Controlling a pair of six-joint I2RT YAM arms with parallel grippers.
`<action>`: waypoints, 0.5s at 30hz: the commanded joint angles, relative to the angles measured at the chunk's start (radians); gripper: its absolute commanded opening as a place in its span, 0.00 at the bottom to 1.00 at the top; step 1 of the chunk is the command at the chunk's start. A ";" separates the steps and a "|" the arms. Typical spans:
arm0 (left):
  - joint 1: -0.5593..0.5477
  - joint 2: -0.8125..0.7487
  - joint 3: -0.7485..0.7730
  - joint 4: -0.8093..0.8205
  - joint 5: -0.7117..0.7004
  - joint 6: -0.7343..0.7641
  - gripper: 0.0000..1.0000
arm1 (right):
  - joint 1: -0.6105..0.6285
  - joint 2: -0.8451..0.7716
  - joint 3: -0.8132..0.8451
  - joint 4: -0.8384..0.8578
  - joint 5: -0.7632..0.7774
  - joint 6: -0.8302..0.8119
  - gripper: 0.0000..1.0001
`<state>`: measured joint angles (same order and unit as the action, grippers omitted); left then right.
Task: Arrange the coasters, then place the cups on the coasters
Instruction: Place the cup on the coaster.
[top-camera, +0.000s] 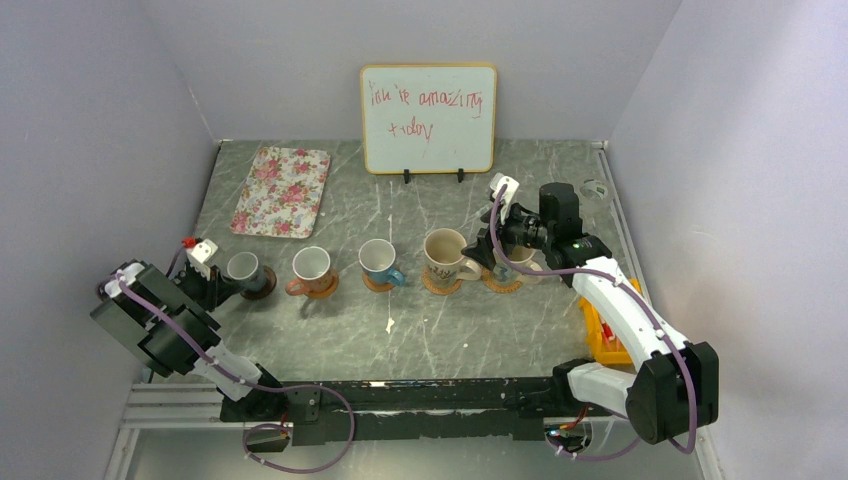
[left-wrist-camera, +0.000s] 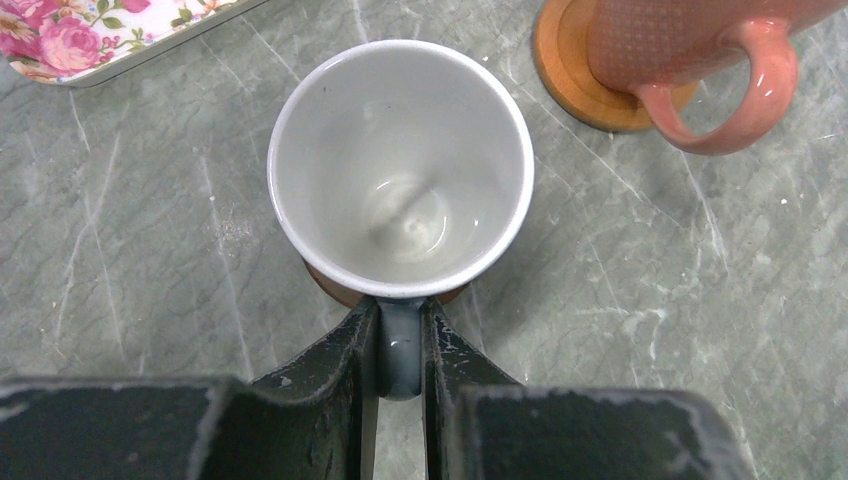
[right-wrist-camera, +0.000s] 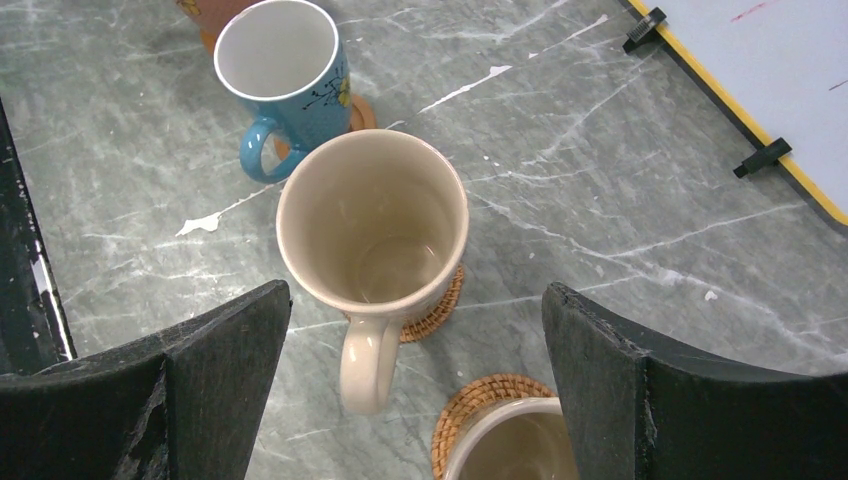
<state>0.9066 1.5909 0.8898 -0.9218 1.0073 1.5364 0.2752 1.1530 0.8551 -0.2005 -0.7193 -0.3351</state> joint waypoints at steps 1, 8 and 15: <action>0.016 0.021 0.015 -0.069 0.031 0.089 0.20 | -0.004 -0.019 0.001 0.033 -0.026 0.008 1.00; 0.026 0.037 0.025 -0.113 0.031 0.131 0.25 | -0.004 -0.019 0.001 0.033 -0.028 0.008 1.00; 0.032 0.055 0.041 -0.153 0.040 0.162 0.29 | -0.005 -0.022 0.001 0.033 -0.028 0.010 1.00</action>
<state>0.9283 1.6360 0.8986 -1.0031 1.0073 1.6150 0.2752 1.1526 0.8551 -0.2005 -0.7197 -0.3321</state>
